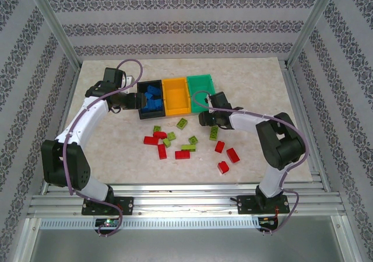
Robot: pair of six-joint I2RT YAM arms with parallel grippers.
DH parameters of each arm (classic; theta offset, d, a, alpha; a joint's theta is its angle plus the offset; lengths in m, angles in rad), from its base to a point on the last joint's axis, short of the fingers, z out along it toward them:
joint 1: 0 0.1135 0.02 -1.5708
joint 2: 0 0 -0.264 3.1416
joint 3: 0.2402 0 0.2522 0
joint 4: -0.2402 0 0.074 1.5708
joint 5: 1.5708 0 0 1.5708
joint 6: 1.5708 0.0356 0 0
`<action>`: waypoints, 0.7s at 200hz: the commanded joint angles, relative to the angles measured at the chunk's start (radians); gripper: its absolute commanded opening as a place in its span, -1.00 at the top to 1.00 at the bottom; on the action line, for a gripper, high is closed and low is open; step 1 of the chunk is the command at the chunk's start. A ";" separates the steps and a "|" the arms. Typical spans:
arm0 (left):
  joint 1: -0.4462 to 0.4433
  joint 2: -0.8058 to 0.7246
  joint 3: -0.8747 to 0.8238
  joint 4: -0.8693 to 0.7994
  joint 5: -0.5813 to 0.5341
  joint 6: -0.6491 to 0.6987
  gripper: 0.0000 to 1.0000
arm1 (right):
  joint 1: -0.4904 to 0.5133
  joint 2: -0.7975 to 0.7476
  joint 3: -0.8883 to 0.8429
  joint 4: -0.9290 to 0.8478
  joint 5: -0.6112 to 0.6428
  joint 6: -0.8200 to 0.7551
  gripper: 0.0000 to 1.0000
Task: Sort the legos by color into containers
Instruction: Pick up the lego from the center of the table.
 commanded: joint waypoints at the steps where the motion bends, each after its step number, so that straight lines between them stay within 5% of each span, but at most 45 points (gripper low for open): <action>1: 0.012 0.001 -0.004 0.016 0.007 -0.007 -0.57 | 0.016 0.023 0.032 -0.040 0.015 -0.006 0.12; 34: 0.012 0.003 -0.004 0.017 0.014 -0.009 -0.57 | 0.015 0.013 0.038 -0.049 -0.012 -0.010 0.51; 96: 0.013 0.005 0.004 0.011 0.016 -0.008 -0.58 | 0.092 -0.111 0.110 -0.037 -0.097 0.036 0.51; 140: 0.024 0.017 0.008 0.010 0.038 -0.019 -0.58 | 0.127 0.026 0.341 0.013 -0.249 0.140 0.49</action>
